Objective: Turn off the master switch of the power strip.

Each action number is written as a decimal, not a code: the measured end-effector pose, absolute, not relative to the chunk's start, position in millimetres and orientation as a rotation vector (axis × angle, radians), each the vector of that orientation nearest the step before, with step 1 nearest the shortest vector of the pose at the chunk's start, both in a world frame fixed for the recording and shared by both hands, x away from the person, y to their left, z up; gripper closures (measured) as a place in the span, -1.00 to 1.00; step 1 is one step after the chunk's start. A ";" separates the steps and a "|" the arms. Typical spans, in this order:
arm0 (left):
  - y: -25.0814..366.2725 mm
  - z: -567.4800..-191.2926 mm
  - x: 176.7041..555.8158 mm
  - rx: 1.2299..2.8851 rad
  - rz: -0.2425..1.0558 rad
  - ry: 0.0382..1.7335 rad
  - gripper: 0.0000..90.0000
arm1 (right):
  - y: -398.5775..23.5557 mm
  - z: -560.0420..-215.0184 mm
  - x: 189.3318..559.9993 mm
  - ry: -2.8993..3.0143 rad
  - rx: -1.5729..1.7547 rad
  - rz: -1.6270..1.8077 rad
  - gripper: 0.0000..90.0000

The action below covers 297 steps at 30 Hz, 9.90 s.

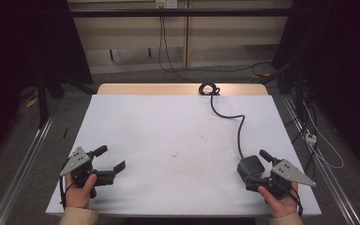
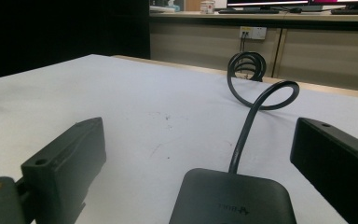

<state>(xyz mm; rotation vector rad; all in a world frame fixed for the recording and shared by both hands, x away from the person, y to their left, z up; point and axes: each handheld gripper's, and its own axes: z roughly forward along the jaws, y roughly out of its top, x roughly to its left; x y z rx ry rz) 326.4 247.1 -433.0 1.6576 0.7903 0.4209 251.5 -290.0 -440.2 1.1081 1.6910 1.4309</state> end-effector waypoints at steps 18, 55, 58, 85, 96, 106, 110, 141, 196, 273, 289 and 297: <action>249.3 -431.7 326.5 1.643 0.425 0.794 -0.94 | -290.9 -434.2 255.2 1.737 1.089 1.413 -0.80; 247.5 -431.9 325.6 1.659 0.435 0.789 -0.94 | -298.6 -431.4 263.6 1.818 1.103 1.448 0.39; 248.1 -432.1 325.4 1.666 0.433 0.787 -0.94 | -299.4 -432.4 264.1 1.831 1.110 1.457 0.45; 248.1 -432.8 325.7 1.667 0.420 0.787 -0.94 | -307.4 -429.9 263.7 1.848 1.126 1.451 0.95; 248.8 -432.8 325.7 1.663 0.421 0.788 -0.94 | -314.1 -429.1 262.9 1.906 1.109 1.437 1.00; 248.5 -433.1 325.9 1.665 0.420 0.789 -0.94 | -326.6 -432.1 263.0 1.940 1.079 1.430 1.00; 248.4 -433.2 326.0 1.667 0.419 0.790 -0.94 | -328.3 -433.3 263.4 1.960 1.069 1.434 1.00; 248.4 -434.4 326.2 1.670 0.418 0.796 -0.94 | -336.0 -435.4 258.4 2.014 1.077 1.421 1.00; 248.6 -436.0 326.0 1.671 0.420 0.810 -0.94 | -338.2 -440.0 254.7 2.021 1.099 1.449 1.00; 246.6 -435.7 324.8 1.672 0.421 0.809 -0.94 | -335.6 -441.4 251.4 2.000 1.079 1.424 1.00; 246.7 -435.7 325.1 1.664 0.417 0.813 -0.94 | -336.9 -441.3 252.6 1.969 1.092 1.450 1.00; 248.1 -435.5 325.4 1.665 0.421 0.810 -0.94 | -335.3 -440.7 252.5 1.968 1.076 1.434 1.00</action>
